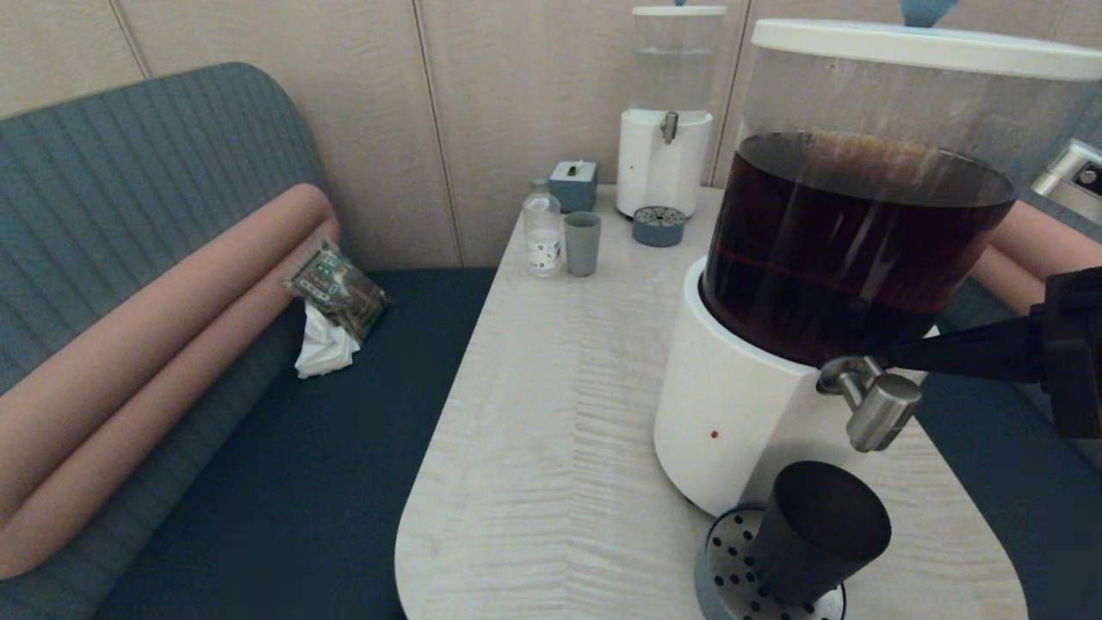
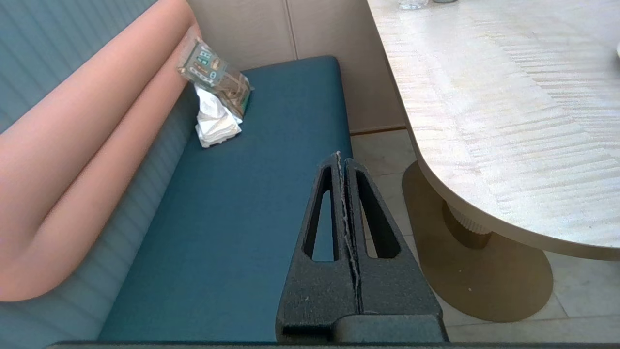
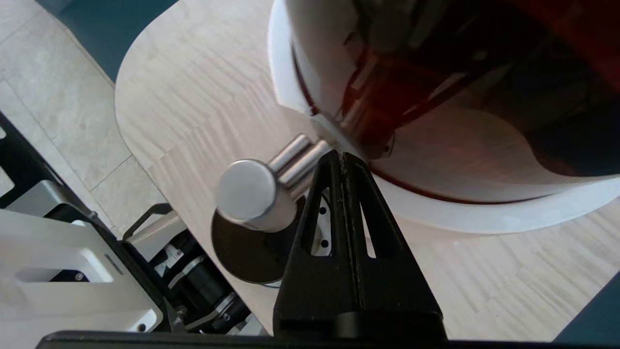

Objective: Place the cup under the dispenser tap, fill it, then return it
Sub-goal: Turn on the faucet

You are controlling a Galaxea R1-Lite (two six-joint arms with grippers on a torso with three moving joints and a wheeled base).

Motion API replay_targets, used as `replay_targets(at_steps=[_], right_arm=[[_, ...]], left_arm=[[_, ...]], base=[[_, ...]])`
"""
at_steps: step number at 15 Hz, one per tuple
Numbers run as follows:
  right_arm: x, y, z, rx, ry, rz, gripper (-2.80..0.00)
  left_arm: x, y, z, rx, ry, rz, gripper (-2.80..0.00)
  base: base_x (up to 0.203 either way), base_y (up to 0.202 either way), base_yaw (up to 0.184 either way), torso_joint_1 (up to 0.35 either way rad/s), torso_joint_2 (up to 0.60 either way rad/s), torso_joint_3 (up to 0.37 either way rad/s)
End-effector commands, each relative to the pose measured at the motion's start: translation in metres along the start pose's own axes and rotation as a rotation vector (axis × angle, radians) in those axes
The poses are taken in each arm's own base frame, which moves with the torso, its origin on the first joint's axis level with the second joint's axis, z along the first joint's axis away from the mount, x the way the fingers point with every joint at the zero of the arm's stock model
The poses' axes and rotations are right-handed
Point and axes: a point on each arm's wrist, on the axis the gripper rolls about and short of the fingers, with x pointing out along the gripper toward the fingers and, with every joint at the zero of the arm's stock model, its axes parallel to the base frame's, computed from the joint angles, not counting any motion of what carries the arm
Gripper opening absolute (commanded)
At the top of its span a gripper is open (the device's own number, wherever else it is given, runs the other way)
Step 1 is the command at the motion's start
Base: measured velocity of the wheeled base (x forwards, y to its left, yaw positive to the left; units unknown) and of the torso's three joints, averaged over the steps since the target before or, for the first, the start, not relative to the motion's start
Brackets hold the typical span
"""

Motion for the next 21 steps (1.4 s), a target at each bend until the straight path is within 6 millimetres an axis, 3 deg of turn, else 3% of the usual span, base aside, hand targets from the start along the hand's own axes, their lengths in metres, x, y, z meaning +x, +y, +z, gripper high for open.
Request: replay_targets(at_steps=[1, 10, 21], right_arm=[[0.0018, -0.0025, -0.0008, 0.006, 0.008, -0.003, -2.80], [0.0101, -0.0069, -0.0057, 0.004, 0.042, 0.005, -2.80], [0.0116, 0.0021, -0.0024, -0.026, 0.024, 0.066, -2.80]], left_arm=[[0.0022, -0.0014, -0.0111, -0.002, 0.039, -0.005, -2.80], [0.0023, -0.0014, -0.0111, -0.002, 0.039, -0.005, -2.80], [0.0023, -0.0014, -0.0111, -0.002, 0.040, -0.005, -2.80]], base=[[0.000, 0.000, 0.000, 0.000, 0.00, 0.000], [0.000, 0.000, 0.000, 0.000, 0.00, 0.000], [0.000, 0.000, 0.000, 0.000, 0.00, 0.000]])
